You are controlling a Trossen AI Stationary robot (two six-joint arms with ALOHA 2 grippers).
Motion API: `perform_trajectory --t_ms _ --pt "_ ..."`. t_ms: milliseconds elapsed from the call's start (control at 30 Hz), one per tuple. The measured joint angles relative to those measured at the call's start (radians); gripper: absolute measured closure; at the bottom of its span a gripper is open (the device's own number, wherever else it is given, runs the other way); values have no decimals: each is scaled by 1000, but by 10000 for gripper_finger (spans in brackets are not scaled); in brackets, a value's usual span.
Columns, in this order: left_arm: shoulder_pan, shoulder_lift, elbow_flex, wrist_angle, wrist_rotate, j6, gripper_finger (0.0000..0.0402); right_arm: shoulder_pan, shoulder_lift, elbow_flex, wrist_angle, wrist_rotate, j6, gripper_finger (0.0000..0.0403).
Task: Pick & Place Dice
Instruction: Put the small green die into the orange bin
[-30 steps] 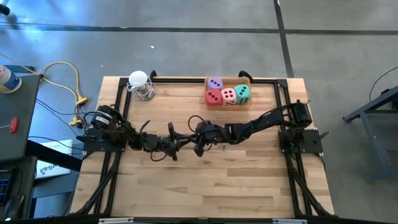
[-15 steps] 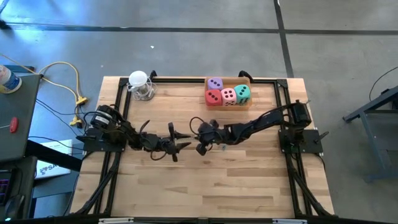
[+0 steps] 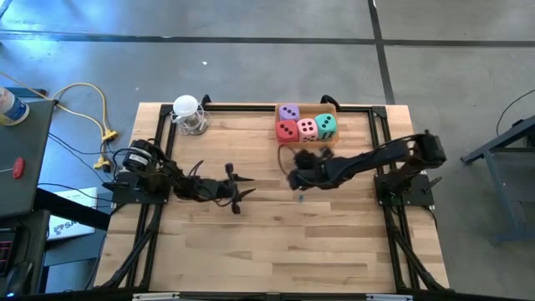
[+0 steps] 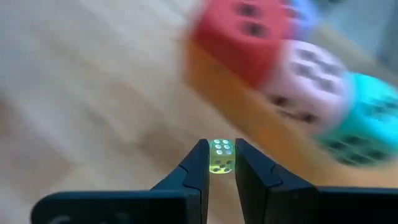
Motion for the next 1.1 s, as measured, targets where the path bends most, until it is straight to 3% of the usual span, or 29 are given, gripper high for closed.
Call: perform_trajectory --t_ms 167,433,600,733,1100 --pt "3 0 0 -10 0 -65 253 -75 -61 0 -232 18 126 360" --pt "3 0 0 -24 0 -133 253 -319 -76 0 -246 -183 15 360" --pt "9 0 0 -33 -1 -113 253 -423 -68 0 -244 -225 -36 360" --pt "20 0 -1 -49 -1 -133 253 -461 -65 0 -236 -294 -61 349" --pt "21 0 -1 -52 -2 -187 253 -463 -65 0 -233 -296 -56 258"
